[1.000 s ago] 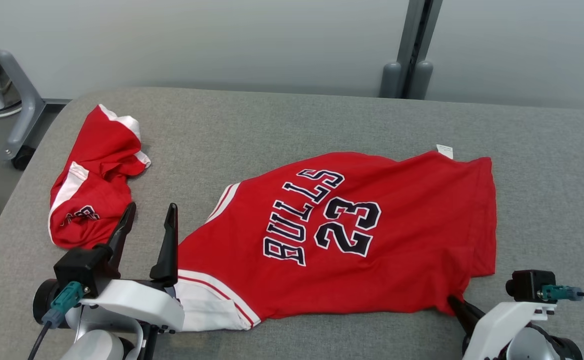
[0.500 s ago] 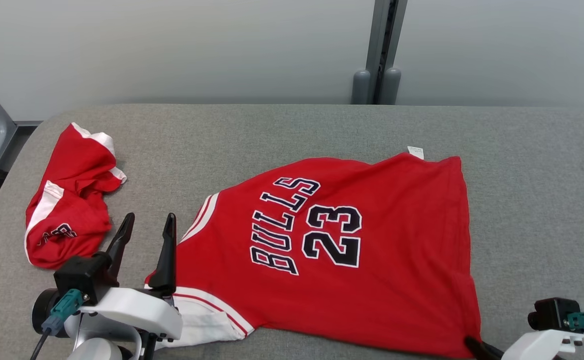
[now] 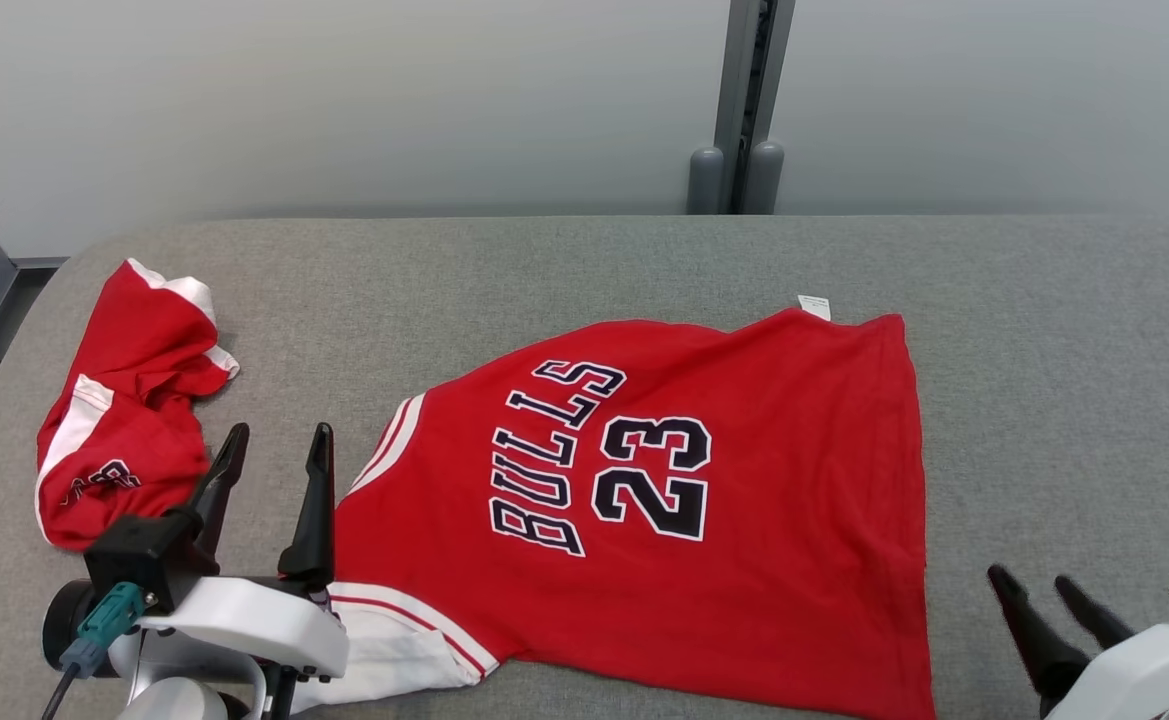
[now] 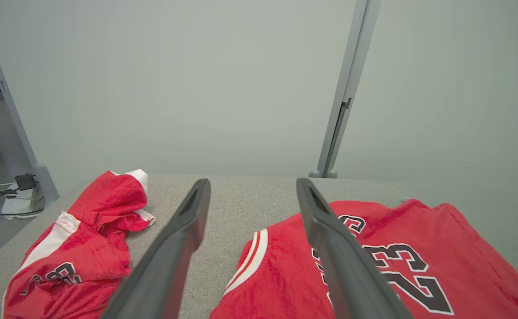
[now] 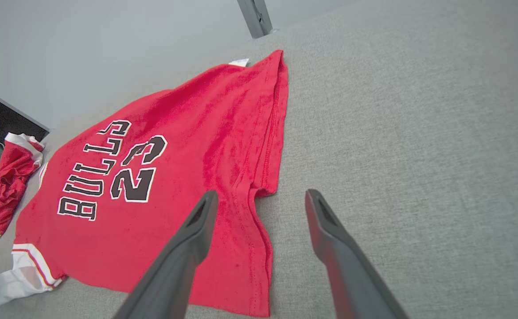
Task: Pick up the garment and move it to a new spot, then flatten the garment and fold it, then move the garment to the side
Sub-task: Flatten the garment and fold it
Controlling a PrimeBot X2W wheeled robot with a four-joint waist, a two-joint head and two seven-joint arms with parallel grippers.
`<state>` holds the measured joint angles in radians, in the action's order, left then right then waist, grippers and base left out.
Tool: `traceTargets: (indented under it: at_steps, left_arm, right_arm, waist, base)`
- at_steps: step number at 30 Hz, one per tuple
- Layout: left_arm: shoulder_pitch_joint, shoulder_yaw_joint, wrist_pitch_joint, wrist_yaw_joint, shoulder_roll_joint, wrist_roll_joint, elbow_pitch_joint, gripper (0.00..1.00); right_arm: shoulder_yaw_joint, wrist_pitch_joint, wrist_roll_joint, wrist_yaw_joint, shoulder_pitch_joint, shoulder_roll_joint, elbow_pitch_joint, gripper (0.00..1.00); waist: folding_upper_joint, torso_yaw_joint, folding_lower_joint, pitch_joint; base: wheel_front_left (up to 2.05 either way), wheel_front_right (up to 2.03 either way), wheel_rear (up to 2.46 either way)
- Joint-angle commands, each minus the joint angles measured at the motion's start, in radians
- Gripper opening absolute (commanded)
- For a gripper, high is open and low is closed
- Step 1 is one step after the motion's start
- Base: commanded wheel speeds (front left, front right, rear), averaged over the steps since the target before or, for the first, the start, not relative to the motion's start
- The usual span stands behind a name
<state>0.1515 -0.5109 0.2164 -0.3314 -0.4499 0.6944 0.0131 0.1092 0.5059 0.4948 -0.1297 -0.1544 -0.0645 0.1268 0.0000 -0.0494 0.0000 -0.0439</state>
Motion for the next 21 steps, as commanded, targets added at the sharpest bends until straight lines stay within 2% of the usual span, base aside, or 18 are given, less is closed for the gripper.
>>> traceTargets:
  at_steps: [1, 11, 14, 21]
  left_arm:
    - [-0.007, 0.008, 0.008, -0.004, -0.004, -0.005, -0.005, 1.0]
    - [-0.022, 0.012, 0.025, -0.018, -0.006, -0.03, -0.009, 1.0]
    - [-0.031, 0.013, 0.032, -0.01, -0.004, -0.037, -0.003, 1.0]
    - [-0.067, 0.04, 0.047, 0.01, 0.013, -0.047, 0.011, 1.0]
  right_arm:
    - [0.014, -0.038, -0.01, -0.002, 0.017, -0.009, 0.019, 1.0]
    - [0.013, -0.385, -0.071, -0.002, 0.08, -0.027, 0.061, 1.0]
    - [-0.003, -0.47, -0.081, -0.002, 0.086, -0.031, 0.053, 1.0]
    - [-0.028, -0.587, -0.118, -0.002, 0.059, -0.048, 0.016, 1.0]
  waist:
    - [0.0, 0.004, 0.0, 0.004]
    - [0.0, 0.024, 0.0, 0.026]
    - [0.0, 0.024, 0.0, 0.031]
    - [0.0, 0.021, 0.0, 0.043]
  base:
    - [0.0, 0.0, 0.0]
    - [0.0, 0.0, 0.0]
    - [0.0, 0.0, 0.0]
    - [0.0, 0.0, 0.0]
